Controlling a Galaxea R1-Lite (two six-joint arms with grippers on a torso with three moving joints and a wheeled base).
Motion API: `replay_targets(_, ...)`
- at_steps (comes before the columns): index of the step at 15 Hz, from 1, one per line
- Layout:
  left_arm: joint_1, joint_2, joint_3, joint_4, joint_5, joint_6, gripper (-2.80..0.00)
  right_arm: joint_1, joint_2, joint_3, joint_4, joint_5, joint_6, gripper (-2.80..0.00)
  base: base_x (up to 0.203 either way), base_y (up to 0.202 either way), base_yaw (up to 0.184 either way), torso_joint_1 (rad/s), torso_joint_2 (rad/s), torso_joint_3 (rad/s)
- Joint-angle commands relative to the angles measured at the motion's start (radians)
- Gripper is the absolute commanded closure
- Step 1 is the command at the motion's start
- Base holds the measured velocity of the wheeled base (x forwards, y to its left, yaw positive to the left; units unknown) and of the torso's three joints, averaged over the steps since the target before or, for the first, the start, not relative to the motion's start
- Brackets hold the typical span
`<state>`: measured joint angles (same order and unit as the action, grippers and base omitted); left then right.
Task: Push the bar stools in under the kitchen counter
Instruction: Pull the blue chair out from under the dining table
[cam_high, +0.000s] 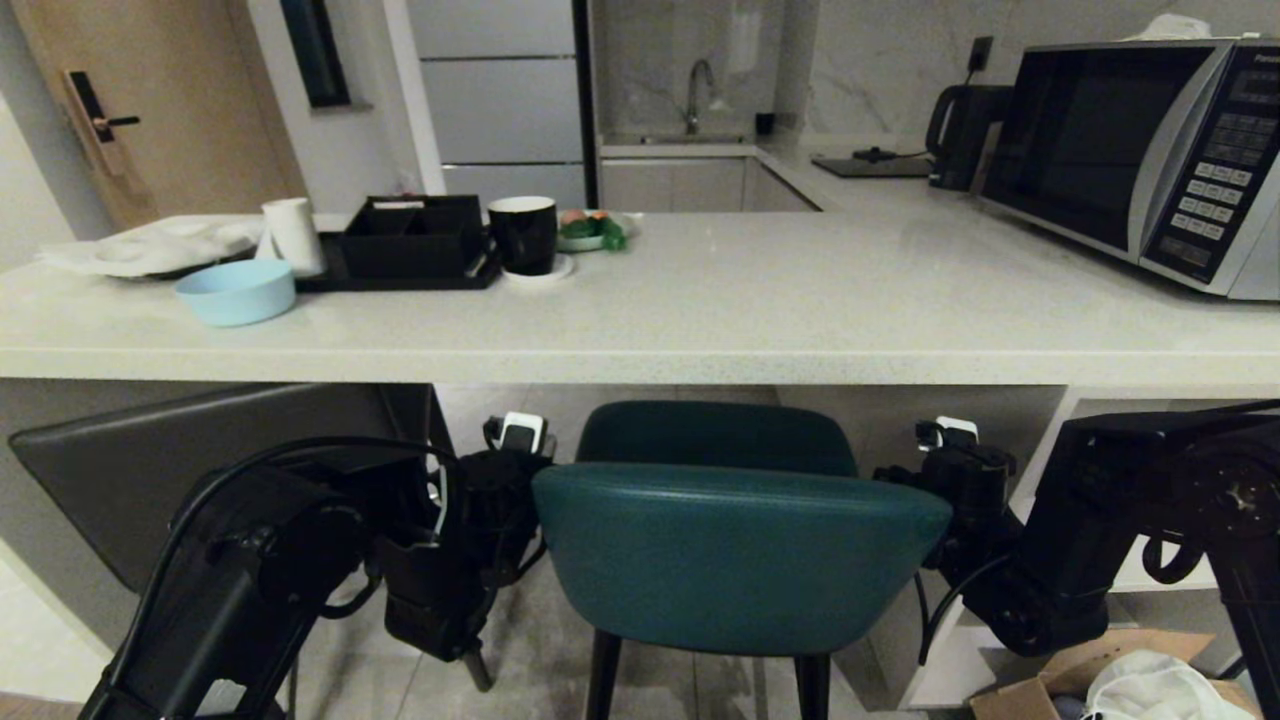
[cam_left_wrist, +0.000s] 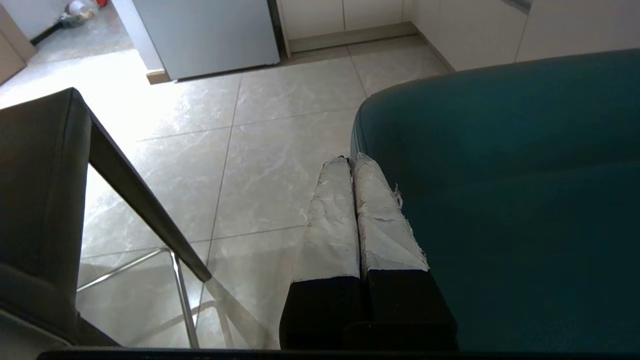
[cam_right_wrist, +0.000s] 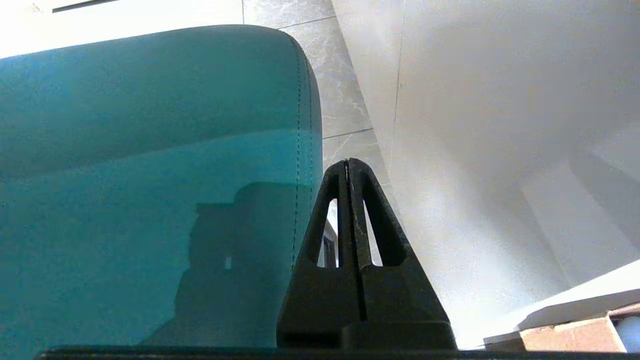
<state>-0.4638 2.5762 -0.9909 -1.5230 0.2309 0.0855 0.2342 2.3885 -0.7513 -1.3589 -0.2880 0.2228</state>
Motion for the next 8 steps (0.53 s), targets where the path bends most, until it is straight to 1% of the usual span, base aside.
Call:
replay_targets(1,0.004,0.009,0.003,-0.007,0.011,0.002,0.00,0.011,-0.003,0.006,-0.007,-0.002,0.003,0.00,0.000,0.000,0.000,0.000,0.00,0.000)
replay_targets(4,-0.006,0.001,0.005,-0.007,0.014,0.005,0.00,0.025,-0.020,0.020,-0.006,-0.003,0.003,0.00,0.000,0.000,0.000,0.000,0.00,0.000)
replay_targets(7,-0.024,-0.024,0.043,-0.007,0.017,0.003,0.00,0.029,-0.014,0.018,-0.006,-0.002,0.003,0.00,0.000,0.000,0.000,0.000,0.00,0.000)
replay_targets(8,-0.026,-0.025,0.044,-0.007,0.018,0.002,0.00,0.032,-0.014,0.020,-0.006,-0.003,0.003,0.00,0.002,0.068,-0.006,-0.002,0.00,-0.002)
